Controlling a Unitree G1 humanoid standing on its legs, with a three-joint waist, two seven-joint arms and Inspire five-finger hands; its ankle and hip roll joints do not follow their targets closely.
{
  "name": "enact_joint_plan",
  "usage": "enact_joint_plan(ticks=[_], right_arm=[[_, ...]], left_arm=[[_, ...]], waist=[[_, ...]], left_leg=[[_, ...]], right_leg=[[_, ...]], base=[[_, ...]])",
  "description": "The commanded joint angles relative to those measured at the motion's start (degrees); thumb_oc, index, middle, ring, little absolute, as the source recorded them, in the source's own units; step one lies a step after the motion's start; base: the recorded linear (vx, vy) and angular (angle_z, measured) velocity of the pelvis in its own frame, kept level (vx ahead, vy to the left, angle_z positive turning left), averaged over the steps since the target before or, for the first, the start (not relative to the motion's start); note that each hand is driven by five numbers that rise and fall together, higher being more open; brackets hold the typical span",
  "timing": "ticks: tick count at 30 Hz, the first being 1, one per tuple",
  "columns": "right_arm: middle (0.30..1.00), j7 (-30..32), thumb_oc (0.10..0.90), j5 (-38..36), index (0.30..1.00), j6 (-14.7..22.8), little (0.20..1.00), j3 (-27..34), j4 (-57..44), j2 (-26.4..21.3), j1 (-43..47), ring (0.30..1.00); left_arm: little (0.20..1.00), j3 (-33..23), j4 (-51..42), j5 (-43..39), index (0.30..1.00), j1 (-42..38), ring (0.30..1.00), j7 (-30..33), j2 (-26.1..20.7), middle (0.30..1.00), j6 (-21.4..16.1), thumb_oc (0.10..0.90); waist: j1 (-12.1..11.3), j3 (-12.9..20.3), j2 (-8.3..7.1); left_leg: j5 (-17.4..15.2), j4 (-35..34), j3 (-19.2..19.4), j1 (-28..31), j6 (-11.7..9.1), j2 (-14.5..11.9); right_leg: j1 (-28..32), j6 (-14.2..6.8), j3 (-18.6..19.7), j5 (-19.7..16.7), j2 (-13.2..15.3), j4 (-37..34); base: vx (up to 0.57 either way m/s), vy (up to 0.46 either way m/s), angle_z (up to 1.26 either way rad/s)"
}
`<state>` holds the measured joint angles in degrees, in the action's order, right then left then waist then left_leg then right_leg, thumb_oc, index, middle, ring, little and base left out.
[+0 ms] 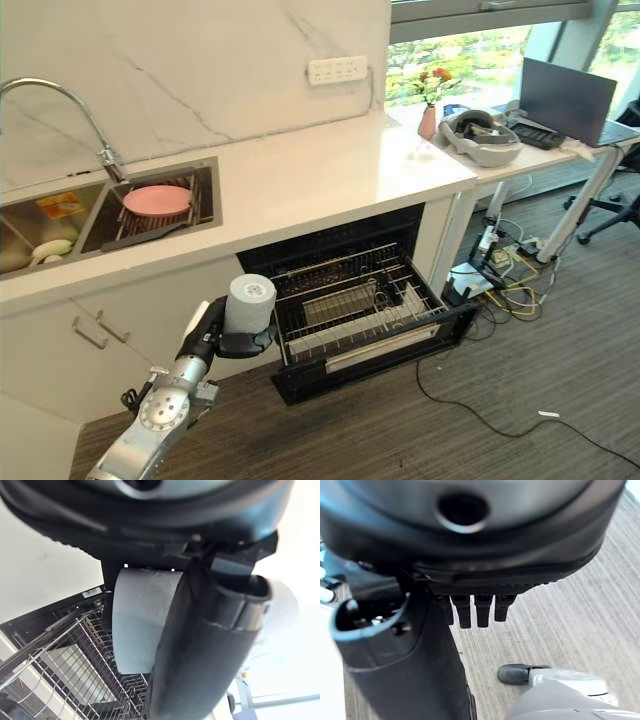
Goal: Place the dishes in the dishwasher.
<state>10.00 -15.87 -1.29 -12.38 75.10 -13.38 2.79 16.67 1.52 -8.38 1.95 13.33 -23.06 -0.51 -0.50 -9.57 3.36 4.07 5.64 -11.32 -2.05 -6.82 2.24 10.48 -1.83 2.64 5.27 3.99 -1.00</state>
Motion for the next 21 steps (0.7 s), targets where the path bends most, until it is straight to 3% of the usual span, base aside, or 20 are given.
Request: enact_joint_plan(ticks=[1, 2, 3, 6, 8, 10, 12, 14, 15, 16, 17, 18, 19, 20, 21], right_arm=[[0.900, 1.5, 0.800, 0.5, 0.900, -0.5, 0.900, 1.4, 1.4, -2.5, -1.0, 0.900], [0.900, 1.7, 0.800, 0.5, 0.900, -0.9, 0.900, 1.9, 2.1, -3.0, -1.1, 0.900], [0.900, 2.1, 0.800, 0.0, 0.900, -1.2, 0.900, 2.7, 2.9, -3.7, -1.4, 0.900], [0.900, 3.3, 0.800, -0.1, 0.900, -0.7, 0.900, 3.5, 2.4, -5.0, -0.5, 0.900], [0.900, 4.0, 0.800, 1.0, 0.900, -0.4, 0.900, 3.2, 1.9, -5.6, 0.1, 0.900], [0.900, 4.5, 0.800, 2.4, 0.900, -0.3, 0.900, 2.7, 1.1, -6.8, 0.9, 0.900], [0.900, 6.4, 0.800, 2.7, 0.900, -0.3, 0.900, 2.5, -1.0, -6.6, 4.2, 0.900], [0.900, 7.2, 0.800, 2.7, 0.900, -0.3, 0.900, 2.1, -1.8, -6.1, 5.1, 0.900], [0.900, 7.5, 0.800, 2.8, 0.900, 0.4, 0.900, 1.6, -3.7, -5.5, 6.4, 0.900], [0.900, 7.6, 0.800, 2.8, 0.900, 0.4, 0.900, 1.5, -3.7, -5.4, 6.4, 0.900], [0.900, 7.4, 0.800, 4.2, 0.900, 0.2, 0.900, 0.3, -3.8, -4.9, 6.9, 0.900], [0.900, 7.5, 0.800, 6.2, 0.900, -0.3, 0.900, -1.5, -3.2, -4.6, 7.6, 0.900], [0.900, 7.6, 0.800, 6.6, 0.900, -0.1, 0.900, -1.8, -3.0, -4.6, 7.2, 0.900], [0.900, 8.6, 0.800, 5.4, 0.900, -0.8, 0.900, -0.6, -1.6, -4.0, 5.6, 0.900], [0.900, 9.4, 0.800, 5.8, 0.900, -0.5, 0.900, -0.1, -1.1, -4.4, 4.8, 0.900]], left_arm=[[0.300, -4.1, -7.9, -2.7, 0.300, -5.8, 0.300, 2.6, 1.5, 0.300, -6.0, 0.400], [0.300, -3.5, -6.9, -3.0, 0.300, -6.1, 0.300, 2.6, 1.8, 0.300, -6.0, 0.400], [0.300, -3.1, -5.4, -3.3, 0.300, -5.7, 0.300, 2.7, 1.8, 0.300, -5.6, 0.400], [0.300, -2.8, -5.3, -3.0, 0.300, -5.9, 0.300, 2.8, 1.1, 0.300, -5.3, 0.400], [0.300, -2.5, -5.0, -2.6, 0.300, -6.4, 0.300, 3.0, 1.2, 0.300, -5.4, 0.400], [0.300, -1.0, -4.1, -3.7, 0.300, -8.8, 0.300, 3.0, 2.0, 0.300, -6.0, 0.400], [0.300, 1.3, -3.4, -3.9, 0.300, -11.6, 0.300, 2.7, 1.3, 0.300, -6.8, 0.400], [0.300, 1.4, -3.6, -3.8, 0.300, -12.4, 0.300, 2.5, 0.1, 0.300, -6.9, 0.400], [0.300, 1.2, -3.8, -2.1, 0.300, -12.7, 0.300, 2.4, -2.1, 0.300, -6.5, 0.400], [0.300, 1.2, -3.8, -2.0, 0.300, -12.7, 0.300, 2.4, -2.2, 0.300, -6.5, 0.400], [0.300, 1.0, -4.0, -1.3, 0.300, -12.7, 0.300, 2.4, -2.7, 0.300, -6.6, 0.400], [0.300, 1.1, -3.9, -0.7, 0.300, -12.6, 0.300, 2.1, -2.8, 0.300, -6.1, 0.400], [0.300, 1.1, -4.1, -0.7, 0.300, -12.4, 0.300, 2.3, -2.7, 0.300, -6.2, 0.400], [0.300, 1.1, -4.0, -0.3, 0.300, -13.3, 0.300, 3.9, -1.7, 0.300, -5.5, 0.400], [0.300, 0.6, -3.6, 0.2, 0.300, -13.3, 0.300, 4.8, -1.3, 0.300, -5.8, 0.400]], waist=[[0.3, -1.5, -2.45], [0.4, -1.6, -2.95], [0.1, -1.0, -3.50], [-1.1, 0.1, -3.11], [-1.4, 0.3, -2.47], [-0.7, 0.9, -1.80], [-0.1, 2.9, -3.10], [-0.1, 3.0, -3.76], [0.2, 2.8, -4.11], [0.0, 2.8, -4.19], [-0.5, 2.5, -3.89], [-0.1, 2.3, -3.67], [0.1, 2.8, -3.83], [0.3, 2.7, -3.60], [0.1, 2.6, -3.78]], left_leg=[[-0.8, 14.2, 11.6, -4.6, 0.2, 1.6], [-0.8, 13.4, 14.0, -5.7, 0.8, -1.9], [-2.7, 7.6, 13.2, -5.9, 0.7, -4.9], [1.0, -3.5, 5.7, -5.7, -2.0, -9.2], [3.1, -7.2, 3.8, -6.2, -3.0, -10.1], [2.6, -8.7, 7.0, -5.2, -3.3, -10.6], [0.3, -10.6, 10.3, -4.9, -2.2, -7.2], [-0.4, -10.6, 11.6, -4.3, -1.2, -6.4], [-1.0, -10.6, 13.2, -3.4, -0.1, -5.8], [-1.1, -10.6, 13.5, -3.4, -0.1, -5.9], [-1.2, -10.6, 14.4, -3.0, 0.8, -6.0], [-0.9, -10.6, 14.3, -2.9, 1.4, -5.4], [-1.8, -10.6, 14.0, -2.3, 1.5, -4.8], [-1.9, -10.6, 14.2, -1.0, 2.1, -4.0], [-2.3, -10.6, 14.0, -0.4, 1.9, -3.8]], right_leg=[[-4.5, -1.5, 1.6, -1.7, -1.0, -2.0], [-3.6, -2.1, 0.6, -1.4, 0.4, -2.5], [-2.6, -3.6, -0.3, -1.0, 2.3, -3.6], [-2.4, -6.0, 2.2, 0.5, 4.6, -4.0], [-2.9, -6.7, 3.7, 0.7, 5.0, -4.0], [-3.5, -8.2, 4.5, 0.9, 7.1, -4.0], [-6.6, -11.3, 3.8, -2.0, 12.4, -4.0], [-7.5, -11.7, 4.5, -3.4, 13.4, -3.8], [-9.5, -11.0, 5.3, -4.2, 12.2, 1.1], [-9.9, -11.0, 5.7, -4.0, 12.1, 1.6], [-11.1, -10.5, 4.0, -3.7, 10.6, 5.0], [-11.9, -9.0, 6.0, -2.3, 6.0, 7.6], [-11.7, -8.4, 6.4, -1.1, 4.1, 7.2], [-11.5, -5.5, 5.0, 0.0, 0.9, 5.0], [-10.5, -6.1, 3.1, -1.1, 2.3, 3.6]], base=[[0.01, 0.079, 1.19], [0.17, 0.203, 0.60], [0.25, 0.285, 0.57], [0.30, 0.274, -0.01], [0.12, 0.223, -0.12], [0.15, 0.375, -0.28], [0.26, 0.483, -0.88], [0.16, 0.281, -1.03], [0.13, 0.215, -0.81], [0.10, 0.236, -0.56], [0.03, 0.207, -0.80], [0.12, 0.260, -0.81], [0.19, 0.289, -0.75], [0.24, 0.176, -0.24], [0.17, 0.142, 0.01]])
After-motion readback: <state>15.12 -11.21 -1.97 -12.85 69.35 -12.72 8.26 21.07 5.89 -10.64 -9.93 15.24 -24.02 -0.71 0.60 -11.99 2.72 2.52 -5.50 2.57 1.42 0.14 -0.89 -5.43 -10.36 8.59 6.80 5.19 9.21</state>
